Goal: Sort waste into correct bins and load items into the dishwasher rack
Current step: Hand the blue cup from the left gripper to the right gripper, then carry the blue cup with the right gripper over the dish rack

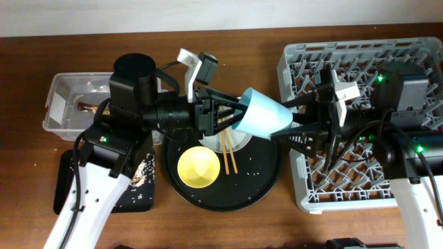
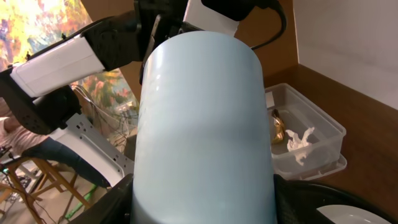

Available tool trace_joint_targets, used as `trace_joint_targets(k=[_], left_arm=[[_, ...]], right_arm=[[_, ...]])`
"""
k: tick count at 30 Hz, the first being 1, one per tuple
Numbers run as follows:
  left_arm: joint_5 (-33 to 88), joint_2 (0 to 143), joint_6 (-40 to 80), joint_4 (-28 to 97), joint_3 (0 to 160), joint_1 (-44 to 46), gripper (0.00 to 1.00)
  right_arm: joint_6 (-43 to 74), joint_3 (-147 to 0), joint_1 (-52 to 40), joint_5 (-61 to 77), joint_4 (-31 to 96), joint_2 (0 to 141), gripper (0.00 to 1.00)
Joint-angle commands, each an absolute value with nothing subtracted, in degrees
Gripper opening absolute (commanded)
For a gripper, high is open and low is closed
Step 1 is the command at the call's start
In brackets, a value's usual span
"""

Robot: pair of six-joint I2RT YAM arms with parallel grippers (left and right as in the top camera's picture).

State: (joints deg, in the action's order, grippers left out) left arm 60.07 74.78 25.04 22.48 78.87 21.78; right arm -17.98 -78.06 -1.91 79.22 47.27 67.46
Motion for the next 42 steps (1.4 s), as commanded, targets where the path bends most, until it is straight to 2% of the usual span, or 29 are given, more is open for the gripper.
trace_joint_targets(k=[1,6,9,13,18,22,29,34,42], left_arm=[[56.0,75.0,23.4,22.3,79.2,20.2,0.33],[50.5,75.0,23.5,22.4,79.2,14.0,0.35],[47.1,75.0,23.5,22.8,79.2,11.0,0.41],[43.6,75.0,23.4,26.7,79.2,8.2,0.42],[37.2,75.0,21.9,34.5,79.2,7.7,0.41],[37.0,75.0,19.1,37.8,79.2,7.7,0.41],[32.4,75.0,18.8,42.7,79.2,7.8,0.41],[31.6,75.0,14.9,47.5,78.7,7.9,0.41],[31.6,75.0,13.1,50.9,78.6,7.9,0.41]], right_arm=[[-17.8,-79.0,-1.8,78.8,46.7,67.7,0.47],[-16.9,-79.0,-1.9,74.2,46.8,67.7,0.47],[-16.5,-79.0,-1.8,69.7,47.3,67.7,0.47],[-9.2,-79.0,-1.9,54.9,47.9,67.7,0.47],[1.7,-79.0,-1.8,22.4,52.4,67.7,0.45],[3.8,-79.1,-1.8,10.8,57.5,68.6,0.45],[6.5,-81.9,-1.7,2.5,61.4,76.6,0.43],[6.5,-97.4,-1.7,-6.0,68.7,88.7,0.44],[6.5,-101.9,0.2,-8.0,68.3,100.0,0.44]])
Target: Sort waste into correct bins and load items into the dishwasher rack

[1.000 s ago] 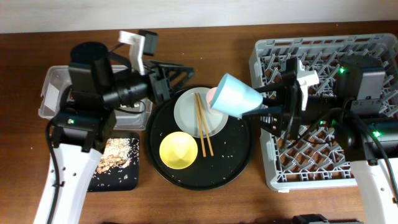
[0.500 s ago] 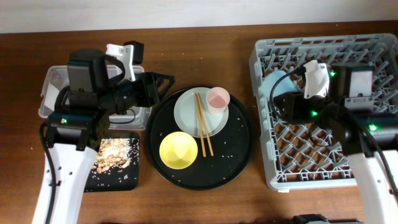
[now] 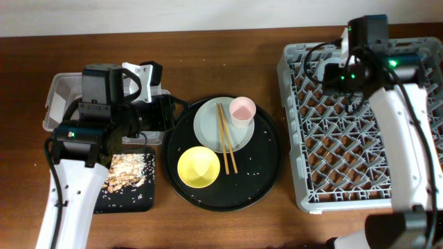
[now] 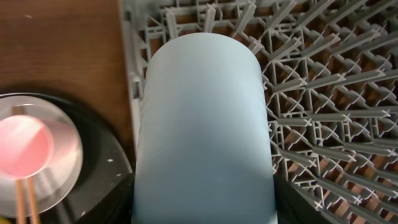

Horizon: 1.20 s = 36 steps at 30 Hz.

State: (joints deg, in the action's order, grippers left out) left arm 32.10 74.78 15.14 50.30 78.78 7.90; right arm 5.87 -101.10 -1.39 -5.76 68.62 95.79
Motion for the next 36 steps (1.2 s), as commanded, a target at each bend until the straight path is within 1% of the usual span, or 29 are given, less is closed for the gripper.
trace_joint_targets(k=[1,7,13,19,33,34,35,36], left_arm=[[31.6,75.0,13.1,51.1,78.6,7.9,0.41],[31.6,75.0,13.1,51.5,78.6,7.9,0.41],[31.6,75.0,13.1,51.6,78.6,7.9,0.41],[31.6,75.0,13.1,52.2,78.6,7.9,0.41],[31.6,75.0,13.1,52.4,78.6,7.9,0.41],[31.6,75.0,13.1,52.4,78.6,7.9,0.41],[31.6,75.0,13.1,52.4,78.6,7.9,0.41],[31.6,75.0,13.1,52.4,78.6,7.9,0.41]], right_arm=[[6.5,-101.9,0.8,-8.0,68.3,101.4,0.44],[6.3,-101.9,4.2,-5.8,67.1,106.7,0.44],[3.4,-101.9,4.9,1.5,63.7,108.7,0.44],[5.1,-101.6,5.0,0.8,65.4,109.4,0.43],[5.0,-101.5,5.0,-0.7,68.2,109.4,0.44],[5.0,-101.5,5.0,-0.7,68.2,109.4,0.45],[5.0,-101.5,5.0,-0.7,68.4,109.4,0.52],[5.0,-101.5,5.0,-0.7,68.4,109.4,0.56]])
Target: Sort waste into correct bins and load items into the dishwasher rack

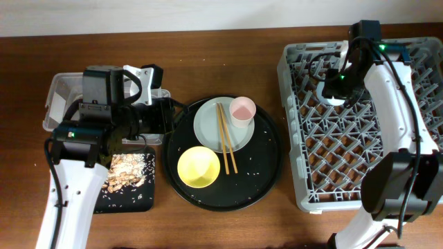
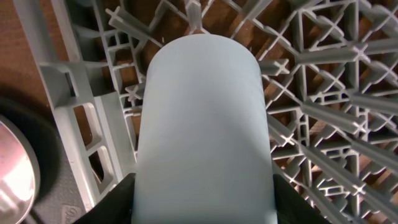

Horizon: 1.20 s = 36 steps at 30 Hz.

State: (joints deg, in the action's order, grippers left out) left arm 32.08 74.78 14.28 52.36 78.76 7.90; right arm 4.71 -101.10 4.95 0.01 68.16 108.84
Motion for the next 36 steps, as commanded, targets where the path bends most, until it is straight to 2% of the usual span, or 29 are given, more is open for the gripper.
trace_joint_targets(k=[1,3,18,24,30,36], left_arm=[[31.6,75.0,13.1,52.4,78.6,7.9,0.41],[31.6,75.0,13.1,52.4,78.6,7.9,0.41],[30.7,75.0,13.1,52.4,78.6,7.9,0.41],[29.5,75.7,13.3,51.2,78.6,8.9,0.41],[21.5,81.6,20.2,45.8,78.6,16.2,0.41],[10.9,96.9,24.5,29.5,78.6,25.4,0.43]], right_arm=[[5.0,-101.5,5.0,-0.7,68.6,109.4,0.59],[5.0,-101.5,5.0,-0.7,68.6,109.4,0.65],[5.0,-101.5,5.0,-0.6,68.6,109.4,0.79],[5.0,-101.5,4.9,-0.6,68.4,109.4,1.0],[5.0,-101.5,5.0,-0.6,68.4,109.4,0.98],[5.0,-101.5,5.0,-0.6,68.4,109.4,0.98]])
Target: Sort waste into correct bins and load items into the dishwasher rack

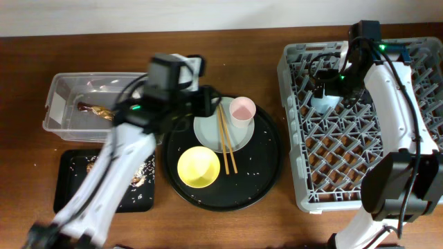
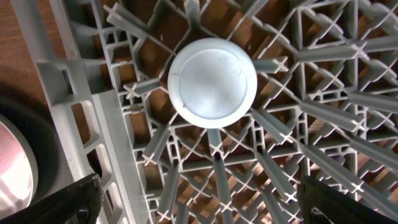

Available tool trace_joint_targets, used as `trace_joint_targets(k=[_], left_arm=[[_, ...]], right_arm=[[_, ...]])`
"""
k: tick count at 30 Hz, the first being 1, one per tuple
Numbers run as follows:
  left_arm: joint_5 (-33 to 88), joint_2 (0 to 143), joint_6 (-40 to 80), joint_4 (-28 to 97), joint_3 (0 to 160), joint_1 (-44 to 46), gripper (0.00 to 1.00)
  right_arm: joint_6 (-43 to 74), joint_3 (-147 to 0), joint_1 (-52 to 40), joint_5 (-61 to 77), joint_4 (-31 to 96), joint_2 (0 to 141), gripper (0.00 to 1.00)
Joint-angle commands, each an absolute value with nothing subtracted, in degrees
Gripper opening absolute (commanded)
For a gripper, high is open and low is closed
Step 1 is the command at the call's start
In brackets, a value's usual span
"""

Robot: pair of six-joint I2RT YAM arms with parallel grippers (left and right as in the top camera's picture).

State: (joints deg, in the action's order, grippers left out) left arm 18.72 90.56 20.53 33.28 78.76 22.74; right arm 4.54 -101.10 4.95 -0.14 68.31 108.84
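Note:
A light blue cup [image 1: 323, 102] [image 2: 212, 83] stands upside down in the back left part of the grey dishwasher rack [image 1: 367, 187]. My right gripper [image 1: 327, 83] [image 2: 205, 211] hangs open just above the cup, fingers wide apart and touching nothing. My left gripper [image 1: 208, 102] is blurred at the left rim of the grey plate [image 1: 210, 131]; its jaws cannot be made out. On that plate lie two chopsticks [image 1: 226, 142] and a pink cup [image 1: 242, 111]. A yellow bowl [image 1: 197, 167] sits in front of the plate on the round black tray [image 1: 259, 180].
A clear plastic bin [image 1: 66, 86] with wrappers stands at the far left. In front of it lies a black square tray [image 1: 73, 197] with food scraps. Crumbs are scattered on the round tray. The rack's rim [image 2: 81, 118] runs beside the cup.
My right gripper has let go of the blue cup, which now stands base up in the rack, and is open above it. My left arm has moved from the bin to the plate's left rim.
First both grippers were at the blue cup above the round tray. Then my right gripper held it over the rack's back left corner and my left arm was by the bin. Then the cup was low in the rack, still held. Now it stands there free.

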Motion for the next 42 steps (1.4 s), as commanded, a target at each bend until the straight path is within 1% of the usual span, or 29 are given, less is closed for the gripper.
trace_joint_targets(k=[1,6,11,19,20,22,23,24,29,32,35,37,39,42], left_arm=[[9.7,99.3,25.6,27.5,78.6,25.9,0.43],[9.4,108.7,26.3,19.7,78.6,26.3,0.43],[9.4,115.2,26.3,16.3,78.6,26.3,0.43],[9.6,115.9,26.3,16.5,78.6,26.3,0.41],[9.6,115.6,26.3,16.5,78.6,26.3,0.31],[9.6,114.6,26.3,16.5,78.6,26.1,0.15],[9.6,113.9,26.3,16.5,78.6,26.1,0.05],[9.6,113.2,26.3,16.5,78.6,26.1,0.01],[9.8,107.7,26.3,17.1,78.6,26.1,0.0],[13.7,103.6,26.3,17.2,78.6,26.1,0.01],[21.5,99.0,26.2,17.2,78.6,26.1,0.0],[28.3,96.4,26.1,17.2,78.6,25.7,0.0],[37.9,94.7,26.1,16.9,78.6,24.5,0.0],[49.6,94.4,26.1,15.5,78.6,21.5,0.0]], right_arm=[[5.0,-101.5,5.0,-0.6,68.4,109.4,0.99],[5.0,-101.5,5.0,-0.6,68.4,109.4,0.98],[5.0,-101.5,5.0,-0.6,68.4,109.4,0.98],[5.0,-101.5,5.0,-0.6,68.4,109.4,0.98],[5.0,-101.5,5.0,-0.6,68.4,109.4,0.98],[5.0,-101.5,5.0,-0.6,68.4,109.4,0.98],[5.0,-101.5,5.0,-0.6,68.4,109.4,0.98],[5.0,-101.5,5.0,-0.6,68.4,109.4,0.98],[5.0,-101.5,5.0,-0.6,68.4,109.4,0.98],[5.0,-101.5,5.0,-0.6,68.4,109.4,0.99],[5.0,-101.5,5.0,-0.6,68.4,109.4,0.98],[5.0,-101.5,4.9,-0.4,64.4,109.4,0.98],[5.4,-101.5,4.9,0.9,62.5,109.4,0.99],[5.2,-101.5,4.9,6.3,67.7,109.4,0.98]])
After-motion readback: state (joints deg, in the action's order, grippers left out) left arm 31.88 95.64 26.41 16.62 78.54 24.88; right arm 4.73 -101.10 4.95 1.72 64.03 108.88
